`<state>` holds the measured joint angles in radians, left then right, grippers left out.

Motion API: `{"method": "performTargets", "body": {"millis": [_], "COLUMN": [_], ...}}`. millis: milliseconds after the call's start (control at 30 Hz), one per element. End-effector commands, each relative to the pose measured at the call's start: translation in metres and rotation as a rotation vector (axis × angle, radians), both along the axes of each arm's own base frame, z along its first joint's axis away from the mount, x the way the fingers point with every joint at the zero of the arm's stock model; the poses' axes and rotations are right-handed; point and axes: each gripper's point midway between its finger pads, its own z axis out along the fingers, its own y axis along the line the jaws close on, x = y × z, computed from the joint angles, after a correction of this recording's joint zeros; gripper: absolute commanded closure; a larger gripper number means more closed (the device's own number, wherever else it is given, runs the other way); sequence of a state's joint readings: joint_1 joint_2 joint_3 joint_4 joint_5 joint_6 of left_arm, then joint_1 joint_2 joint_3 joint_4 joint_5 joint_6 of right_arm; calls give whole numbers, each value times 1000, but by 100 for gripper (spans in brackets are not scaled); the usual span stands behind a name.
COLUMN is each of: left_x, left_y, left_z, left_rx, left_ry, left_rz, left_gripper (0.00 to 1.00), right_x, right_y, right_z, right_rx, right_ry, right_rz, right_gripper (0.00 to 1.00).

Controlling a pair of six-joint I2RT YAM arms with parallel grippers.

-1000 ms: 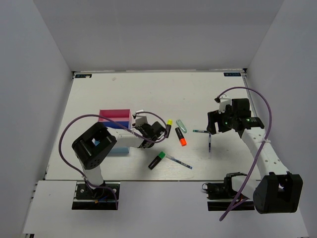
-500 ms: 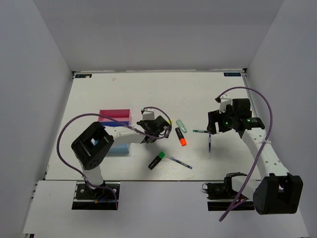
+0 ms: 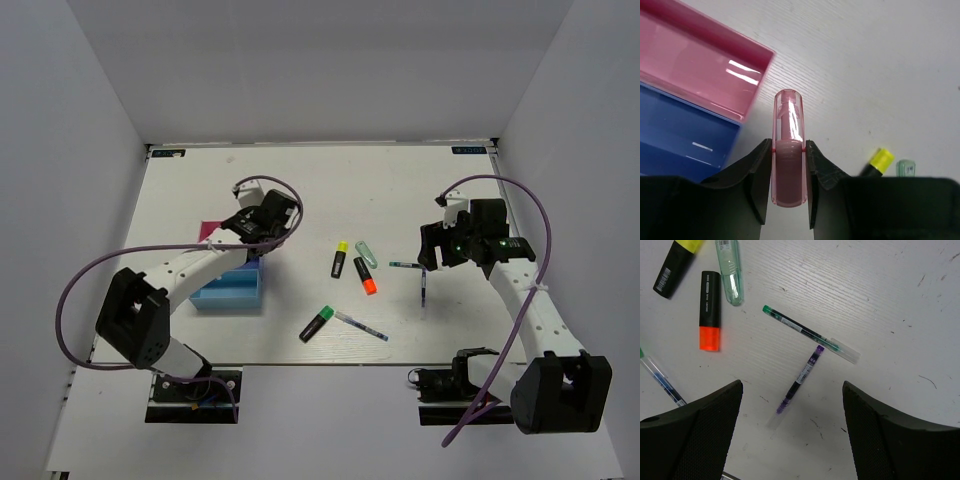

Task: Sort the stationery into containers
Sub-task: Grab a piece of stationery with the left arm, then place the stationery into the container

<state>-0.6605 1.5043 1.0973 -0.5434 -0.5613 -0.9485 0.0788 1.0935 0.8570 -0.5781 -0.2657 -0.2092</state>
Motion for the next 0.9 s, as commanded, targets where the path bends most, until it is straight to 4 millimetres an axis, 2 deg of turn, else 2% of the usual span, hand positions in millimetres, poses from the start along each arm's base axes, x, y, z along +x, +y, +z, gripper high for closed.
{"method": "performTargets", "body": {"millis": [0,433,867], "left_x": [8,35,37], "left_y": [24,75,112], "left_z": [16,5,-14], "left_rx": [-57,19,59], "left_ry": [-23,29,67], "left_rz": [118,216,330], "left_gripper": [100,100,100], "right_x": [7,7,6], "right_y": [3,4,3], "right_z": [24,25,23], "right_rx": [29,32,32], "right_ry": [-64,-67,-56], "right_rz": [0,7,3], "right_gripper": [17,17,17]}}
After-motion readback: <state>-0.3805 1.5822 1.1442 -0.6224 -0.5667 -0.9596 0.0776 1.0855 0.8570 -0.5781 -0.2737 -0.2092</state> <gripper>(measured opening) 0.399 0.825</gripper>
